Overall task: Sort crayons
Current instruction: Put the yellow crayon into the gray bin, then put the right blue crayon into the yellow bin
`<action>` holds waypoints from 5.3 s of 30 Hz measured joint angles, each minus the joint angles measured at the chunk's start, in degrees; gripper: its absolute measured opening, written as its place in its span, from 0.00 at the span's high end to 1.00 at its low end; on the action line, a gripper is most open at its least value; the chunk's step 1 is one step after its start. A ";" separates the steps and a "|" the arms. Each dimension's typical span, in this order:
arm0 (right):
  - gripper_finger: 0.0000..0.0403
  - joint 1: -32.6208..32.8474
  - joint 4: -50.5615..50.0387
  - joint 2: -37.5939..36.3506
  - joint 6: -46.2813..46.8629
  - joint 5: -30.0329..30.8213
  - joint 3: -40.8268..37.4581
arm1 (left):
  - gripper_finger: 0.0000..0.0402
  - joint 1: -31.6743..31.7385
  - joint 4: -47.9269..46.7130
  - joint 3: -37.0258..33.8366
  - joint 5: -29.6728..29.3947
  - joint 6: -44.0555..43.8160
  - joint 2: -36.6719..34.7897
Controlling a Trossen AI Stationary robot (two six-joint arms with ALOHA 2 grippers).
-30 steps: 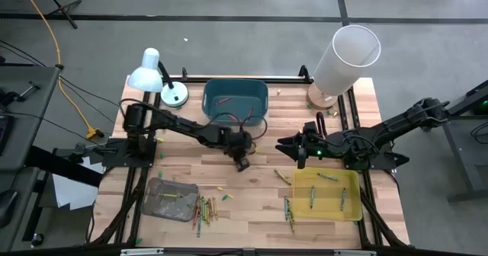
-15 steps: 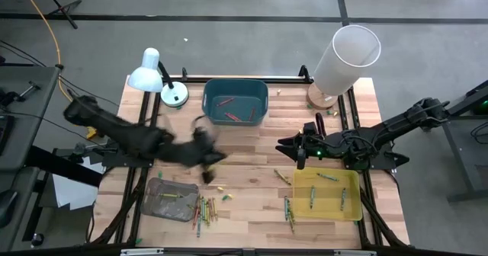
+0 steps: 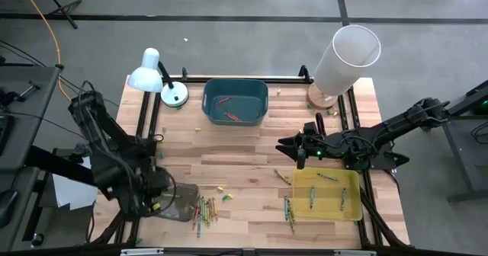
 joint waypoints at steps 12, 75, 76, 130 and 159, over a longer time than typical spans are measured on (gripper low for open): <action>0.54 0.00 0.45 0.00 0.24 0.00 0.00 | 1.00 1.66 6.56 0.02 10.91 9.45 12.79; 0.98 -9.81 -50.26 48.18 -7.36 -29.99 45.44 | 0.57 8.74 4.98 0.07 -15.43 2.23 -19.34; 0.99 -9.81 -47.29 46.66 -7.75 -29.29 45.42 | 0.57 8.74 4.94 0.10 -17.93 2.24 -20.65; 0.40 -10.61 -54.31 69.77 -35.97 -37.89 88.40 | 0.57 8.74 5.35 0.11 -37.41 3.68 -27.10; 0.60 4.11 -53.28 42.38 34.94 -40.16 30.86 | 0.57 8.74 5.41 0.11 -38.50 3.66 -27.08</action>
